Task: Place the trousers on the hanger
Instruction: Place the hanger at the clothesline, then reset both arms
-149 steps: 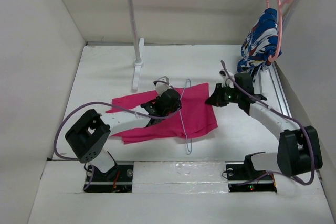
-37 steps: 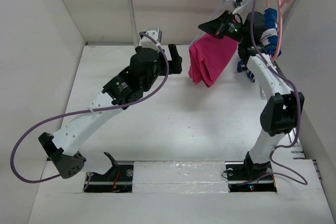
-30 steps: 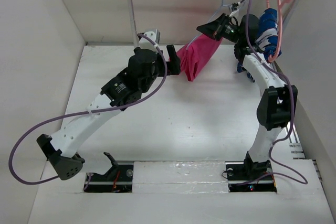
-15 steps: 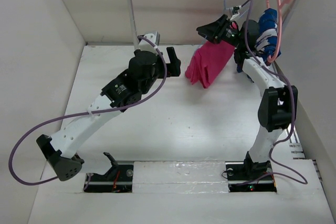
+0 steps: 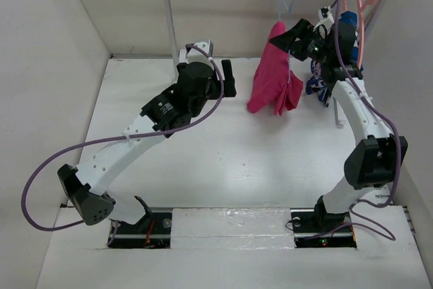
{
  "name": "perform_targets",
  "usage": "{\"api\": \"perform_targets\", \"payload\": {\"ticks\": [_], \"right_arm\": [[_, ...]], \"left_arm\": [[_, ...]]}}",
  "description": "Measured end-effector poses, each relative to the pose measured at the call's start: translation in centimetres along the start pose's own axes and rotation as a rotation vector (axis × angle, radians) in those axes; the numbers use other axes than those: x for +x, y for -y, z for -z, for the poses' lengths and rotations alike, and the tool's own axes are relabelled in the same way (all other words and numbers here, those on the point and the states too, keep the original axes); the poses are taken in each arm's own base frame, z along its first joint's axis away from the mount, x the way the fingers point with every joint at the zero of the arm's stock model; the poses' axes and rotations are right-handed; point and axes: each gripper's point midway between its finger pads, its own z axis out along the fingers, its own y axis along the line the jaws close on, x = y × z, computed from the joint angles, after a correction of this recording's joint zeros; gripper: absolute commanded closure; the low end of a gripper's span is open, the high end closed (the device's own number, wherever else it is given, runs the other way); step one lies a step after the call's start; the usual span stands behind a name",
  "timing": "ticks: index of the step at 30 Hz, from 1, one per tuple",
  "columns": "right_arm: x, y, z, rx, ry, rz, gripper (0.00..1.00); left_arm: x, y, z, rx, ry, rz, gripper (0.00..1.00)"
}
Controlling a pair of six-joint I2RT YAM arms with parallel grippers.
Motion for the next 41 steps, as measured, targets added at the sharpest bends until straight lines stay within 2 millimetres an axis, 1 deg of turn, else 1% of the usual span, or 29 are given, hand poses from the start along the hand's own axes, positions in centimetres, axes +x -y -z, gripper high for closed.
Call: {"api": "perform_targets", "payload": {"ticks": [1, 4, 6, 9, 11, 15, 17, 18, 21, 23, 25, 26, 28, 30, 31, 32, 33, 35, 37, 38, 39, 41], "right_arm": [[-0.2, -0.1, 0.6, 0.023, 0.007, 0.021, 0.01], [-1.1, -0.4, 2.4, 0.085, 0.035, 0.091, 0.0], [-1.9, -0.1, 3.5, 0.14, 0.061, 0.127, 0.0], [-3.0, 0.6, 5.1, 0.215, 0.097, 0.169, 0.0], [-3.8, 1.0, 6.2, 0.257, 0.12, 0.195, 0.0], [-4.8, 1.9, 8.0, 0.33, 0.147, 0.247, 0.0], [-5.0, 1.7, 8.8, 0.349, 0.156, 0.282, 0.0], [-5.0, 1.2, 9.2, 0.351, 0.16, 0.305, 0.0], [-3.6, -0.8, 10.9, 0.349, 0.157, 0.363, 0.0], [-1.8, -2.8, 12.3, 0.322, 0.145, 0.399, 0.0], [0.5, -5.0, 13.6, 0.276, 0.124, 0.433, 0.0], [2.0, -6.0, 14.2, 0.246, 0.103, 0.448, 0.0], [5.1, -7.5, 15.3, 0.19, 0.06, 0.474, 0.0], [9.0, -7.9, 16.4, 0.145, -0.01, 0.483, 0.0], [9.9, -7.8, 16.6, 0.139, -0.028, 0.482, 0.0], [13.0, -7.1, 17.3, 0.128, -0.099, 0.473, 0.0], [14.7, -6.6, 17.9, 0.129, -0.135, 0.468, 0.0], [17.7, -4.7, 18.9, 0.163, -0.208, 0.449, 0.0], [19.8, -2.9, 19.6, 0.204, -0.266, 0.432, 0.0], [20.5, -2.2, 19.9, 0.222, -0.287, 0.425, 0.0], [21.0, -1.7, 20.0, 0.238, -0.303, 0.42, 0.0], [21.3, -1.2, 19.9, 0.254, -0.319, 0.416, 0.0]], "left_arm": [[-0.3, 0.0, -0.1, -0.005, 0.005, 0.001, 0.01], [-1.5, -0.4, -0.1, -0.011, 0.023, 0.017, 0.01], [-2.7, -1.1, -0.2, -0.021, 0.042, 0.034, 0.01], [-3.9, -2.5, -0.7, -0.027, 0.051, 0.064, 0.01], [-4.3, -3.6, -1.2, -0.022, 0.042, 0.088, 0.01], [-5.3, -6.3, -1.9, -0.03, 0.034, 0.148, 0.01], [-5.2, -7.3, -2.1, -0.046, 0.031, 0.164, 0.01], [-4.8, -7.5, -2.1, -0.049, 0.022, 0.166, 0.01], [-2.9, -7.9, -1.9, -0.053, -0.016, 0.166, 0.01], [-1.4, -8.3, -1.6, -0.066, -0.045, 0.169, 0.01], [0.3, -9.1, -1.3, -0.087, -0.076, 0.174, 0.01], [1.2, -9.5, -1.1, -0.1, -0.089, 0.178, 0.01], [3.2, -10.6, -0.6, -0.131, -0.12, 0.185, 0.01], [5.3, -11.6, 0.1, -0.157, -0.151, 0.196, 0.01], [6.2, -12.0, 0.5, -0.168, -0.166, 0.203, 0.01], [7.0, -12.4, 0.8, -0.177, -0.179, 0.208, 0.01], [7.8, -12.6, 1.0, -0.176, -0.182, 0.221, 0.01], [9.7, -13.2, 1.8, -0.178, -0.203, 0.24, 0.01], [11.9, -13.7, 2.6, -0.177, -0.237, 0.259, 0.01], [13.0, -13.8, 2.9, -0.169, -0.254, 0.269, 0.01], [13.9, -13.9, 3.1, -0.164, -0.27, 0.277, 0.01], [15.6, -14.0, 3.4, -0.154, -0.307, 0.294, 0.01]]}}
